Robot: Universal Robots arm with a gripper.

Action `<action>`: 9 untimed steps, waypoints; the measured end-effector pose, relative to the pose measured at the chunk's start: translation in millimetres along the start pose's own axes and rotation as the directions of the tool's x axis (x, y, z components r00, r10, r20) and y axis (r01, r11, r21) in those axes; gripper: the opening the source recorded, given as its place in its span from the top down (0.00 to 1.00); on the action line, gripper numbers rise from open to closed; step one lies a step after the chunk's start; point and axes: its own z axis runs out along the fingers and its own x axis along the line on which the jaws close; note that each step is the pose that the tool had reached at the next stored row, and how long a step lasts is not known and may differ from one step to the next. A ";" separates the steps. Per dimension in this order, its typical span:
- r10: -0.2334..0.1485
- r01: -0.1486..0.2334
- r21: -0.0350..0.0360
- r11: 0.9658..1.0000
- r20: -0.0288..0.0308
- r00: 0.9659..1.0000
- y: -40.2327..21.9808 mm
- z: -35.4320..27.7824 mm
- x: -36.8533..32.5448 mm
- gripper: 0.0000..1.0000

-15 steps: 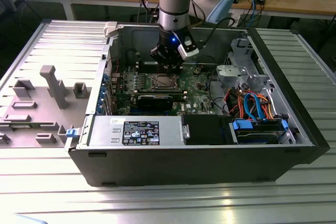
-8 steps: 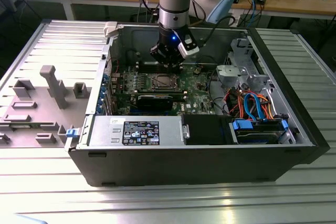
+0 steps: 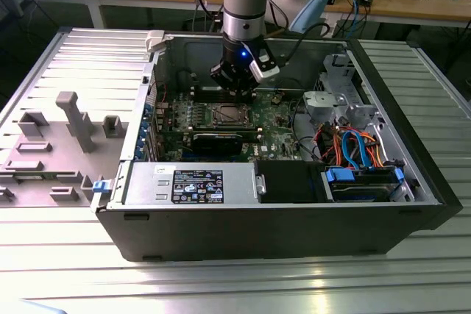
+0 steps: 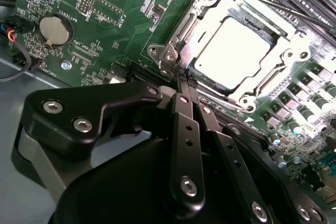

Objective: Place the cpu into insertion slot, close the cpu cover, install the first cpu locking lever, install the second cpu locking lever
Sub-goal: 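Install the first cpu locking lever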

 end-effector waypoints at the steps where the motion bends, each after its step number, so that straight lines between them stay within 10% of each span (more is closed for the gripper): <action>1: 0.000 0.000 0.000 1.000 0.000 1.000 0.0 0.0 0.0 0.89; 9: 0.000 0.000 0.000 1.000 0.000 1.000 -0.3 0.0 0.0 0.89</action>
